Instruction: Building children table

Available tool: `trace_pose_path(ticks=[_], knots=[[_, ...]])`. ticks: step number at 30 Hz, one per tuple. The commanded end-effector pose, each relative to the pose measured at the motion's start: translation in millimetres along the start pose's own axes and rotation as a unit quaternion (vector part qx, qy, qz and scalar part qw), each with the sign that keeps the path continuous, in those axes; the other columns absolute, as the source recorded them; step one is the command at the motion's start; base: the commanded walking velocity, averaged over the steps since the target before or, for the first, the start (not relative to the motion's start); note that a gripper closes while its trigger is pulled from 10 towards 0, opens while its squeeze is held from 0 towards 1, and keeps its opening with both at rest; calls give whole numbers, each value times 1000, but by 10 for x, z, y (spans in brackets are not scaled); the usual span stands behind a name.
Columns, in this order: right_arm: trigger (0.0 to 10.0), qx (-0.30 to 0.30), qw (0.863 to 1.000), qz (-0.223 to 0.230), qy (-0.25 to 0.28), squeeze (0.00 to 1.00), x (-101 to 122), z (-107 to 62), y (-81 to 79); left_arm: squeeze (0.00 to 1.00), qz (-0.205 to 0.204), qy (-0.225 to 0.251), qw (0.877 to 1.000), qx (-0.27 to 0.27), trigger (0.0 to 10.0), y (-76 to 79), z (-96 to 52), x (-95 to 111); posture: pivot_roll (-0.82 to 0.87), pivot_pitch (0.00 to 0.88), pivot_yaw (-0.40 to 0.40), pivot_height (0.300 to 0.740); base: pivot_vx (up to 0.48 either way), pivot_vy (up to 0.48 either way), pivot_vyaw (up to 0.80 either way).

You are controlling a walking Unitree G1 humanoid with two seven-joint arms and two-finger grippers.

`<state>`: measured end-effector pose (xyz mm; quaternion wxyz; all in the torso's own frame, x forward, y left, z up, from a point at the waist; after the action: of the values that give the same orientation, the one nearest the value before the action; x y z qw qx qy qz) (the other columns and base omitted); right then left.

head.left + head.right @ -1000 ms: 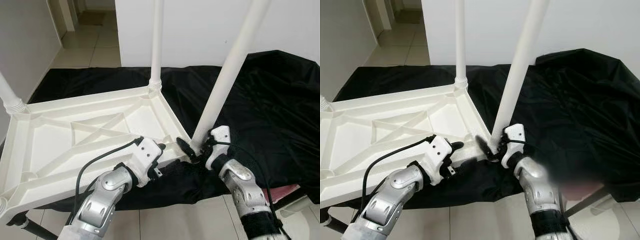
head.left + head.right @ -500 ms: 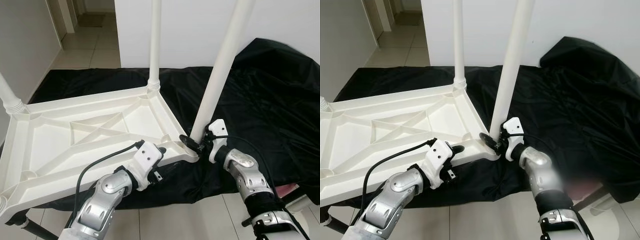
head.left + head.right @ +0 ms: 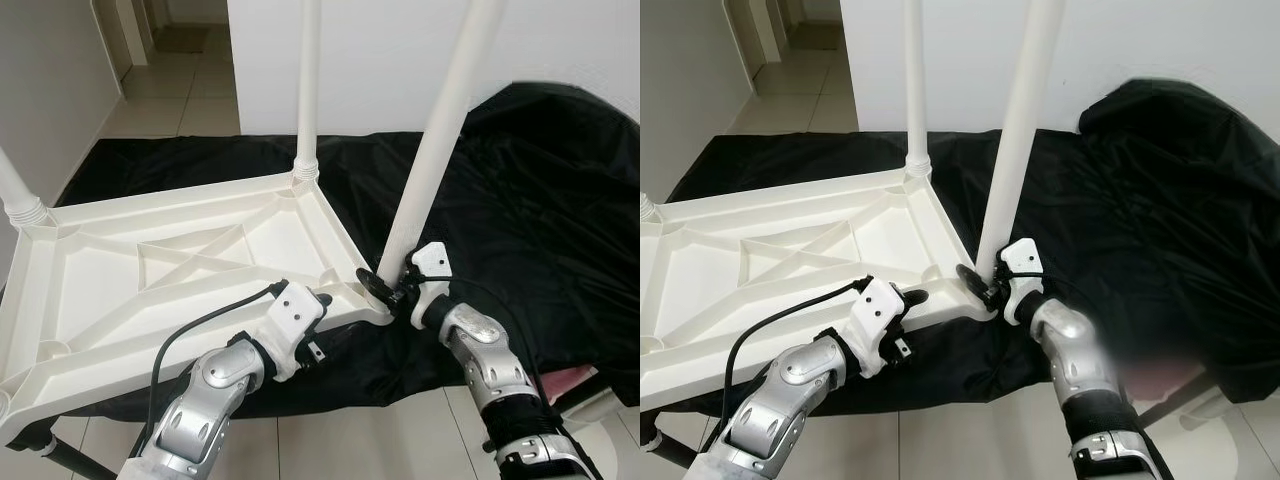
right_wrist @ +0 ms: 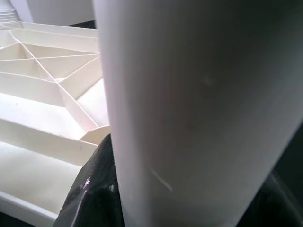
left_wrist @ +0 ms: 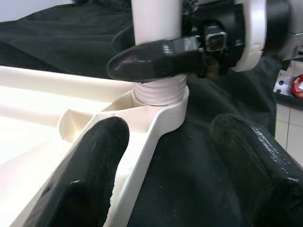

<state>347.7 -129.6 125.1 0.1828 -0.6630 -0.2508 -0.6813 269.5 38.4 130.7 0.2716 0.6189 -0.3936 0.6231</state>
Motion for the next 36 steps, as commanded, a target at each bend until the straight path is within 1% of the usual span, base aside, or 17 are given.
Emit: trace_pose_path(ticks=[1,6,7,8,9,10,11,13,14,15,17,20,24,26,27,32,36], knots=[[10000,-21,999,6,-29,0,-149,-15,-35,0,2,-5,1000,23,10000,-33,-11,-13,5,12,7,740,0,0,0],[10000,-61,998,22,-18,0,-165,-10,-51,0,9,-6,1000,21,10000,-49,-8,-16,0,8,11,740,0,0,0],[10000,-92,995,24,-13,0,-169,-13,-61,0,22,-11,999,26,10000,-92,-11,-39,-3,4,11,740,0,0,0],[10000,-92,995,24,-13,0,-169,-13,-61,0,22,-11,999,26,10000,-92,-11,-39,-3,4,11,740,0,0,0],[10000,-123,992,36,-13,0,-180,-18,-62,0,29,-14,999,33,10000,-147,-16,-51,-4,0,12,740,0,0,0],[10000,-123,992,36,-13,0,-180,-18,-62,0,29,-14,999,33,10000,-147,-16,-51,-4,0,12,740,0,0,0],[10000,-148,988,45,-11,0,-174,-20,-76,0,32,-14,999,40,10000,-195,-17,-41,5,0,17,740,0,0,0],[10000,-148,988,45,-11,0,-174,-20,-76,0,32,-14,999,40,10000,-195,-17,-41,5,0,17,740,0,0,0],[10000,-170,984,48,-7,0,-162,-24,-83,0,32,-13,998,44,10000,-223,-24,-28,5,0,17,740,0,0,0],[10000,-170,984,48,-7,0,-162,-24,-83,0,32,-13,998,44,10000,-223,-24,-28,5,0,17,740,0,0,0],[10000,-221,974,59,-3,0,-138,-39,-77,0,36,-19,998,40,10000,-242,-68,-37,11,0,26,740,0,0,0],[10000,-238,969,64,-4,0,-137,-49,-70,0,39,-22,998,38,10000,-247,-84,-49,11,0,26,740,0,0,0],[10000,-282,957,65,-10,0,-139,-91,-85,0,37,-19,998,51,10000,-303,-81,-30,15,14,16,740,0,0,0],[10000,-282,957,65,-10,0,-139,-91,-85,0,37,-19,998,51,10000,-303,-81,-30,15,14,16,740,0,0,0],[10000,-299,952,67,-13,0,-144,-106,-107,0,35,-17,998,53,10000,-301,-80,-27,17,17,15,740,0,0,0],[10000,-334,940,74,-15,0,-127,-113,-235,0,33,-20,998,47,10000,-257,-100,-63,17,19,16,740,0,0,0],[10000,-338,938,82,-16,0,-127,-119,-272,0,33,-20,998,45,10000,-251,-101,-62,19,19,15,740,0,0,0]])
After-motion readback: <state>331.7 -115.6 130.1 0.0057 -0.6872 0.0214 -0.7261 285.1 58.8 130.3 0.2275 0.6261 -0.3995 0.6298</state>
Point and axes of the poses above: a point about 5 cm out from each wrist's last joint towards the gripper, its own z axis pointing out of the wrist towards the gripper, its own x axis along the axis of the wrist's last joint, y = z × x, the point moved 3 cm from there along z, pointing out of the wrist towards the gripper, and after that the axes turned 1 degree about z, right-handed, at the moved point
